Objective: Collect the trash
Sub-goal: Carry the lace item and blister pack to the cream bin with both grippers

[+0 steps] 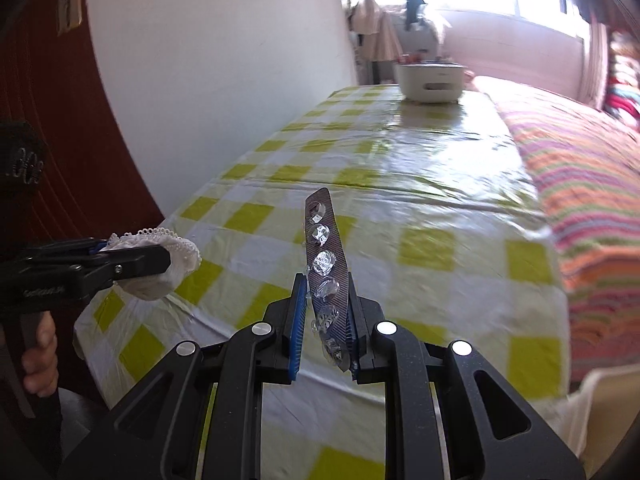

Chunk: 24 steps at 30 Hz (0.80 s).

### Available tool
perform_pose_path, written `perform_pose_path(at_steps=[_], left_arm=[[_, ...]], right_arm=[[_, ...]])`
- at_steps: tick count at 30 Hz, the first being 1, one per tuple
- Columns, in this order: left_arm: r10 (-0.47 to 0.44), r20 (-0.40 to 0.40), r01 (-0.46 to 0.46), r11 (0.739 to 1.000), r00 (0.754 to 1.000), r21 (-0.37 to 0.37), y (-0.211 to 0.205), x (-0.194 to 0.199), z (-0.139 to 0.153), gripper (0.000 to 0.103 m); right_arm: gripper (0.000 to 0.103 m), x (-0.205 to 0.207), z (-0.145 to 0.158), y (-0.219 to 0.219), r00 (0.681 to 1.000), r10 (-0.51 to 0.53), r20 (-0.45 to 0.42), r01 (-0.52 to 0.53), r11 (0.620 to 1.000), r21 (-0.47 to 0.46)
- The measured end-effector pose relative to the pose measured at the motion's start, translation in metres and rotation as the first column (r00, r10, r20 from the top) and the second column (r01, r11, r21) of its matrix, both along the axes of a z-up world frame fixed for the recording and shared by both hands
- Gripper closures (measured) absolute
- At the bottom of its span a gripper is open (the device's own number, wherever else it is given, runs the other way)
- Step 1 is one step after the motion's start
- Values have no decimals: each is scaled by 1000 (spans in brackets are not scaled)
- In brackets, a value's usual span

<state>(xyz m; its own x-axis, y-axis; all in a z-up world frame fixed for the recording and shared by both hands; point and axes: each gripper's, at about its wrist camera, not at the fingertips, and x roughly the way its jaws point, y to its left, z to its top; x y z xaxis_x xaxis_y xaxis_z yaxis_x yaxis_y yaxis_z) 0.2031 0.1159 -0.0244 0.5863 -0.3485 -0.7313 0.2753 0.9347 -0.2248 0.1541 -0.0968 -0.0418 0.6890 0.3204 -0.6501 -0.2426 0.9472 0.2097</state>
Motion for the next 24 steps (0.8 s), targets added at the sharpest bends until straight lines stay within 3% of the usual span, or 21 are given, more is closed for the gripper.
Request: perform_pose_path(at_steps=[12,17,24], left_arm=[[-183,36,182,983,983,19,-87,-19,4,59],[-251,30,251,968,968,-3,-116,-28,6,59],[-345,78,346,938,935,-7,-170,-49,29,59]], right_arm=[[86,-51,6,-69,978,-190,82,188,982,23],[86,-73,10,-97,955,-275,116,270,961,57],[86,-103,16,-133,906,-385,174,381,923,56]])
